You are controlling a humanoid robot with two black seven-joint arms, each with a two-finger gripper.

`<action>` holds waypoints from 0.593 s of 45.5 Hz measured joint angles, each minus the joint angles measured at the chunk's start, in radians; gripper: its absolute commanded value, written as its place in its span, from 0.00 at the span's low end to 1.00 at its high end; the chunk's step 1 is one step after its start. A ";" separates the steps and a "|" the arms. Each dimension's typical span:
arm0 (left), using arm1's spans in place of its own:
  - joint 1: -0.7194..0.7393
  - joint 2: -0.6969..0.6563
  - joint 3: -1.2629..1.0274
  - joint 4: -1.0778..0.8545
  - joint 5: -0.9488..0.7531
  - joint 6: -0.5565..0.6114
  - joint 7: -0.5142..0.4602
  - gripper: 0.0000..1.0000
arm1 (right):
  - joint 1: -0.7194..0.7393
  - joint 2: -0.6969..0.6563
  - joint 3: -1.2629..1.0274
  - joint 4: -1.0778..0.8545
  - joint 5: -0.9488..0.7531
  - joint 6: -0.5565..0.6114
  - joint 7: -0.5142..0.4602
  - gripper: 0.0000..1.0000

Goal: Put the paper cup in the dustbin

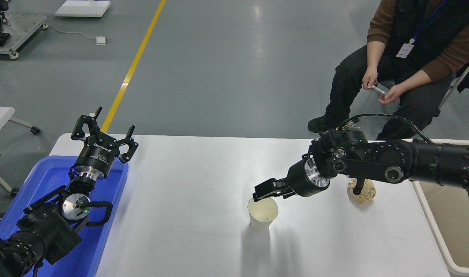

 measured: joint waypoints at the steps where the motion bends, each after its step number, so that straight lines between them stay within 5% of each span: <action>1: 0.000 0.000 0.000 0.000 0.000 0.000 0.000 1.00 | -0.002 0.002 0.000 -0.003 -0.001 -0.001 0.000 1.00; 27: 0.000 0.000 0.000 0.000 -0.001 0.000 0.000 1.00 | -0.060 0.037 -0.015 -0.075 -0.051 -0.059 0.004 1.00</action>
